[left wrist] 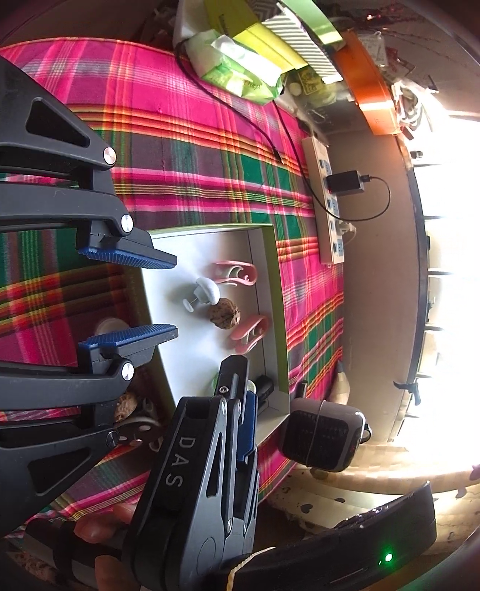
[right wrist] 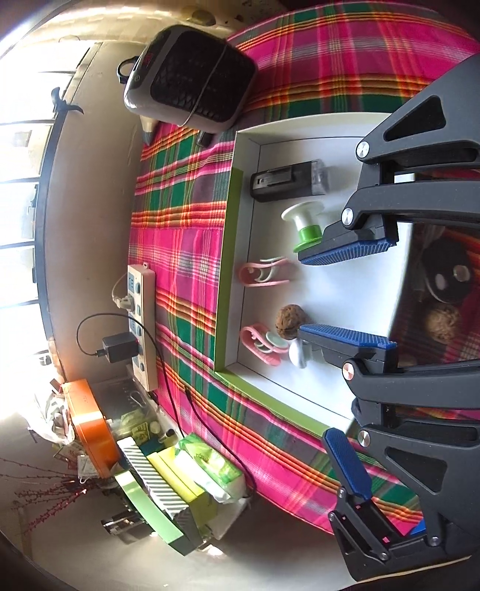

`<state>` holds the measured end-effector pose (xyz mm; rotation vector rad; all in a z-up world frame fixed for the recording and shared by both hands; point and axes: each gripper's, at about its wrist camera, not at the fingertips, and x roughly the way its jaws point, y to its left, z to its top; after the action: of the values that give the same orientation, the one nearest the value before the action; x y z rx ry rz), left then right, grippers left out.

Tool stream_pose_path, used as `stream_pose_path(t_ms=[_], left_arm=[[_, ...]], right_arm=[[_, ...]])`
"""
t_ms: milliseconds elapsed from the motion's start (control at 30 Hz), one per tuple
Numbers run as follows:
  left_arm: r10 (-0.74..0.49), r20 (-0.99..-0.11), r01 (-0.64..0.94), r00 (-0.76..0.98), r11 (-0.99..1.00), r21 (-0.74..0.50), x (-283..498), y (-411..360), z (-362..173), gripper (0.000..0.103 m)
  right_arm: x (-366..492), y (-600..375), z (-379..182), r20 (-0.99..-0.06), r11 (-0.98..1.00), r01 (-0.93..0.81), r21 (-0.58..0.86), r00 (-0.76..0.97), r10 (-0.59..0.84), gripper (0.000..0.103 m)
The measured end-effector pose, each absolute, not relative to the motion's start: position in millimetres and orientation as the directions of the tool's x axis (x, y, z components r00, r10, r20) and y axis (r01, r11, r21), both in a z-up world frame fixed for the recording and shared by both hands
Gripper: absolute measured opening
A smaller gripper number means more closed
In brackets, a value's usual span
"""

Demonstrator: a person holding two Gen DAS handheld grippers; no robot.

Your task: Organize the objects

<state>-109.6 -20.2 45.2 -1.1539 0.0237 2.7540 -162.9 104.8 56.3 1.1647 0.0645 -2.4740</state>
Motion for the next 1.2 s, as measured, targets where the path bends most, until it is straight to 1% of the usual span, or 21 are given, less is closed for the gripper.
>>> stream_pose_path(t_ms=[133,200,700,833,967,1200], left_arm=[[0.140,-0.696,-0.150,-0.704,-0.988,-0.047,-100,-20,50,0.029],[0.138,-0.689,-0.153,-0.712,-0.987,-0.040,-95,-20,52,0.029],[0.162,-0.687,-0.177,-0.708,-0.983,-0.049,-66,-14,41,0.031],[0.180,-0.688,-0.189,-0.703,-0.980,-0.063,-61,-15,35,0.032],[0.196,-0.695,-0.194,-0.692,-0.978,-0.083,-59,-18,28,0.034],[0.228,-0.705,-0.204,-0.671,-0.972,-0.121,-62,-22,22,0.038]], right_arm=[[-149,109,62,-0.731,-0.918,0.374,0.130,-0.589,-0.343,0.037],[-143,111,64,-0.722,-0.918,0.373,0.136,-0.597,-0.350,0.041],[-96,130,57,-0.686,-0.925,0.353,0.140,-0.639,-0.348,0.042],[-86,135,50,-0.685,-0.933,0.341,0.117,-0.652,-0.324,0.042],[-78,141,44,-0.692,-0.935,0.338,0.106,-0.650,-0.313,0.048],[-69,149,29,-0.711,-0.940,0.324,0.107,-0.636,-0.301,0.049]])
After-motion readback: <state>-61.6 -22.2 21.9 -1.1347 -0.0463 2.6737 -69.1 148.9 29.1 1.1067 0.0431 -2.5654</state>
